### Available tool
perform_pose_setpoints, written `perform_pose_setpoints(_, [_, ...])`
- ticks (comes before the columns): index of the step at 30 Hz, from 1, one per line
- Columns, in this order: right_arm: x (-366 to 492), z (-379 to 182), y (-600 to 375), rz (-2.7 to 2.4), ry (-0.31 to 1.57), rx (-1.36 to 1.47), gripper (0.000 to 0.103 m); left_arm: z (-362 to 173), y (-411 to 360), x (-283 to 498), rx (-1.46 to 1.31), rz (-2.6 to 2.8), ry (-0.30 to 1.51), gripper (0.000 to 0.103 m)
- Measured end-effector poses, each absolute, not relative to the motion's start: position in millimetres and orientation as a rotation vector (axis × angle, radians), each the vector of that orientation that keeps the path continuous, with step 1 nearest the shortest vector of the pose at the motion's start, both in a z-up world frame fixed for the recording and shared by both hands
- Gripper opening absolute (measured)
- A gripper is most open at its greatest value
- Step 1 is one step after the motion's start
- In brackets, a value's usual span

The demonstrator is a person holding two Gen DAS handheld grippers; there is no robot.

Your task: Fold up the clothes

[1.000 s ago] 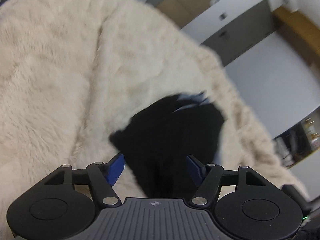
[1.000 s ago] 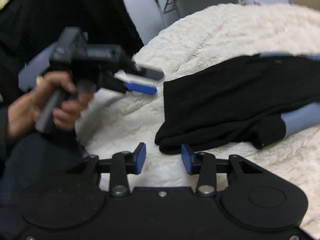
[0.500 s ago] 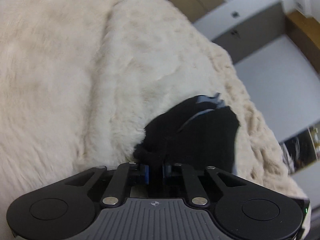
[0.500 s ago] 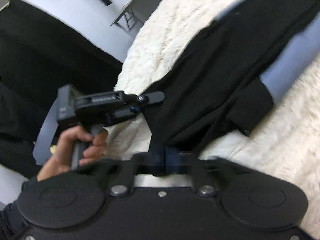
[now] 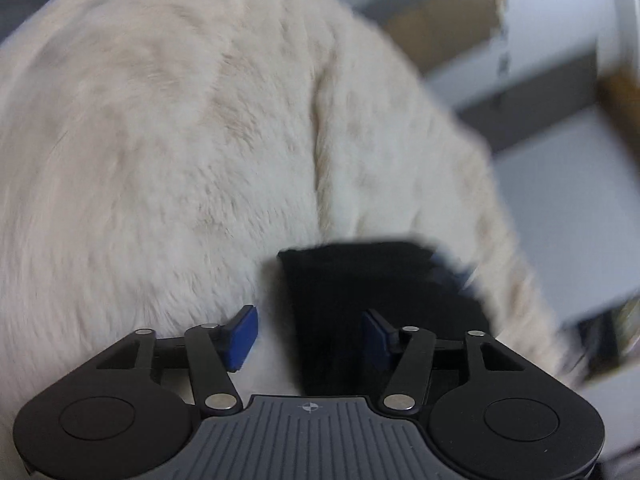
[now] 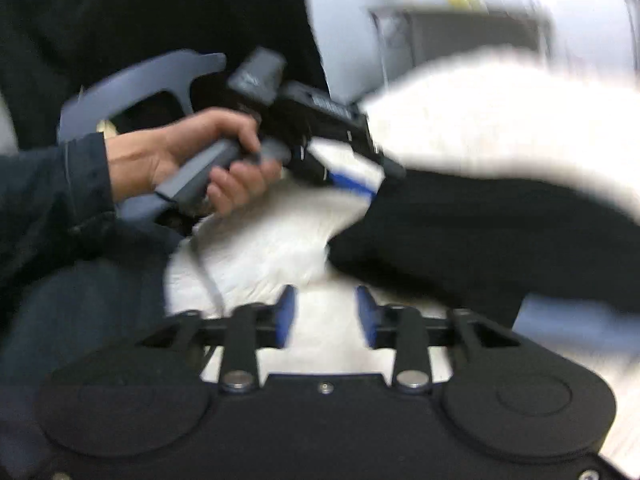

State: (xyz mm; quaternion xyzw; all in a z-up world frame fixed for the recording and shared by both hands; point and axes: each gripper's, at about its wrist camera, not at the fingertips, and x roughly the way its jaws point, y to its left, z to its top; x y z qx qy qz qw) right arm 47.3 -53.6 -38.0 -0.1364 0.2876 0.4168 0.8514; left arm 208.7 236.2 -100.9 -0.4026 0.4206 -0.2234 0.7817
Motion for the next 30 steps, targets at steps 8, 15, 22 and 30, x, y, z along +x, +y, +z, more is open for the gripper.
perform_pose_setpoints(8, [56, -59, 26, 0.911, 0.416, -0.837, 0.024, -116, 219, 207, -0.804, -0.480, 0.879, 0.041])
perform_pose_setpoints(15, [48, -82, 44, 0.912, 0.384, -1.045, 0.004, -130, 209, 215, -0.802, -0.490, 0.908, 0.007])
perform_pose_setpoints(22, [31, -95, 42, 0.948, 0.360, -1.105, 0.000, -131, 209, 229, -0.833, -0.466, 0.919, 0.006])
perform_pose_setpoints(30, [44, -70, 17, 0.930, 0.311, -0.903, 0.027, -115, 219, 207, -0.863, -0.394, 0.862, 0.033])
